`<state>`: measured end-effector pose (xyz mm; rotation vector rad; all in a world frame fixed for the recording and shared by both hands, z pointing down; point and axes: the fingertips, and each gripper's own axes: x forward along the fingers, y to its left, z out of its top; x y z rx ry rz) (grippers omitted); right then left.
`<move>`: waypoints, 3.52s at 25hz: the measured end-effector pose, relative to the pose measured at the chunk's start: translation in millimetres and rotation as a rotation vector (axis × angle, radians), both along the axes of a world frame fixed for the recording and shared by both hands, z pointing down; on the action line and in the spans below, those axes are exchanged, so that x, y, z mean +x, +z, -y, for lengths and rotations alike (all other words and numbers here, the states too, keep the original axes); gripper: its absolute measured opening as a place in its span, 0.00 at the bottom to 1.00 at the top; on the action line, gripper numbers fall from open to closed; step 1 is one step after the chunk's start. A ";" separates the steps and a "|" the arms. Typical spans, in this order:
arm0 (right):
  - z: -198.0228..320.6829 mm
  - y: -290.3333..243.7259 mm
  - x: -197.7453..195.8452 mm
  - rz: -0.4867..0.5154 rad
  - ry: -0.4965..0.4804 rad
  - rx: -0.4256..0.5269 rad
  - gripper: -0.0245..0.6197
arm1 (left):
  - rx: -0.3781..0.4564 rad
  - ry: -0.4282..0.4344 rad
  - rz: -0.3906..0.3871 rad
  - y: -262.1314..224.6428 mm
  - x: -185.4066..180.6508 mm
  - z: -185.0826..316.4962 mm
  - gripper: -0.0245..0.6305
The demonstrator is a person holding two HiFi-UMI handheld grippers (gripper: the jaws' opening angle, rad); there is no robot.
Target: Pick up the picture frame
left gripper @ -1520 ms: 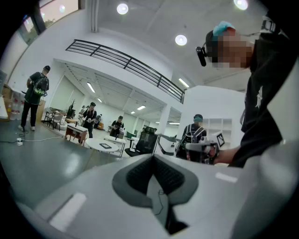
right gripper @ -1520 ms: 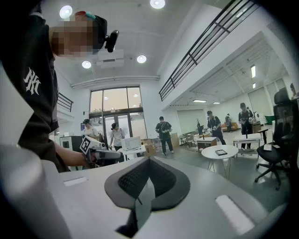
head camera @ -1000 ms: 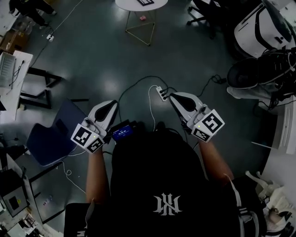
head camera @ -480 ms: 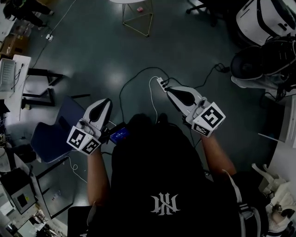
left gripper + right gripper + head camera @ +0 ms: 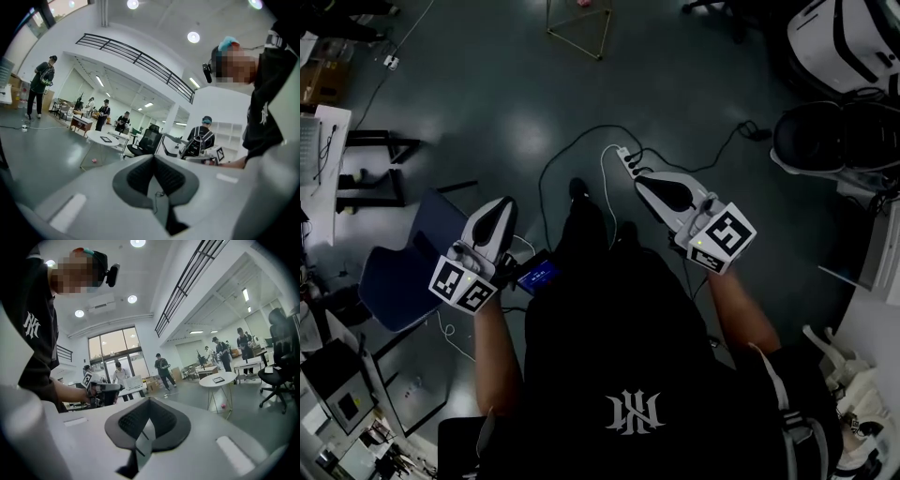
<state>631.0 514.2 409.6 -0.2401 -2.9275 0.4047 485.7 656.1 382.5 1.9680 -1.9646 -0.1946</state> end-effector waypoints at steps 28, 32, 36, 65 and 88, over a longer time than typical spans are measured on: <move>105.9 -50.7 -299.2 -0.103 0.216 0.001 0.04 | 0.150 0.120 0.052 -55.9 -292.7 101.2 0.04; 124.6 -51.8 -322.1 -0.075 0.222 -0.013 0.04 | 0.127 0.142 0.058 -51.4 -310.1 125.9 0.04; 153.1 -42.5 -349.0 -0.068 0.210 -0.040 0.04 | 0.105 0.160 0.072 -52.7 -333.9 159.7 0.04; 437.9 -24.1 -489.3 -0.022 0.451 -0.134 0.04 | -0.056 0.351 0.154 -63.1 -535.7 476.4 0.04; 597.1 -1.8 -613.3 -0.157 0.857 -0.222 0.04 | -0.123 0.777 0.090 -6.1 -678.7 746.0 0.04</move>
